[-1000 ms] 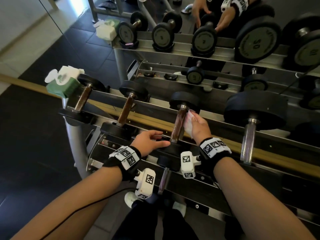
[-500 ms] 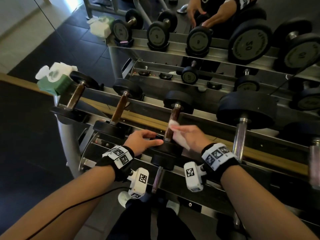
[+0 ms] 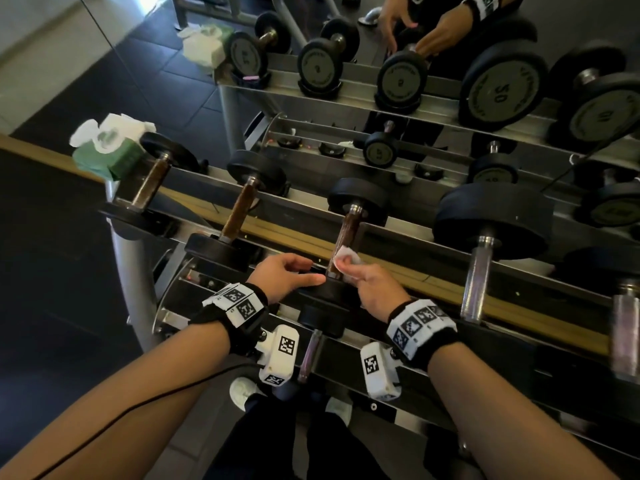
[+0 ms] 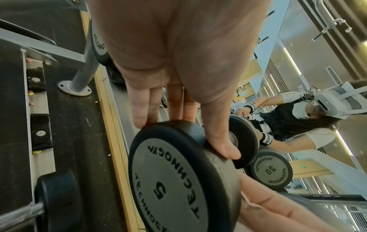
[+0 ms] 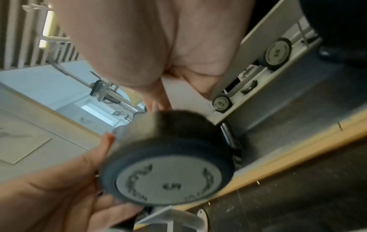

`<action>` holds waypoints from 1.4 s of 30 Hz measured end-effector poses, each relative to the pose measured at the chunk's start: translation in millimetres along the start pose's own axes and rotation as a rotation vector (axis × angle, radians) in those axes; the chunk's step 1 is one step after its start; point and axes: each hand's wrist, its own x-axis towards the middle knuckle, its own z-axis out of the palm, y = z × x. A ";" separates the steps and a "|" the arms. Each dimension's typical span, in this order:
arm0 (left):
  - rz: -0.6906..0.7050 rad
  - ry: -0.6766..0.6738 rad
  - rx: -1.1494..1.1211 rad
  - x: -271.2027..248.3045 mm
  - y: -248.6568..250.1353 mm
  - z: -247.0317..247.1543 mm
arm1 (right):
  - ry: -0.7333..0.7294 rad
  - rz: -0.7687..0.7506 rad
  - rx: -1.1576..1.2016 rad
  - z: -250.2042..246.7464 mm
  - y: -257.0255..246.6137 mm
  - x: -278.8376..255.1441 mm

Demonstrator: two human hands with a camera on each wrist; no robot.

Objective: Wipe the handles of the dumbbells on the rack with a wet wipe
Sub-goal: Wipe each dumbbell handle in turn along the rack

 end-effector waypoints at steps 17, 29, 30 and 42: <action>-0.008 0.004 -0.116 -11.8 2.5 5.5 | 0.066 -0.065 -0.418 -1.8 -13.7 -6.1; -0.054 0.043 -0.075 -10.7 -3.1 6.9 | 0.283 -0.186 -0.396 1.6 -36.1 27.0; -0.048 0.038 -0.085 -10.5 -2.8 6.5 | 0.264 -0.128 -0.332 2.4 -29.8 23.7; -0.019 0.058 -0.066 -7.2 -8.3 6.9 | 0.028 -0.226 -0.639 -38.3 -79.4 -7.5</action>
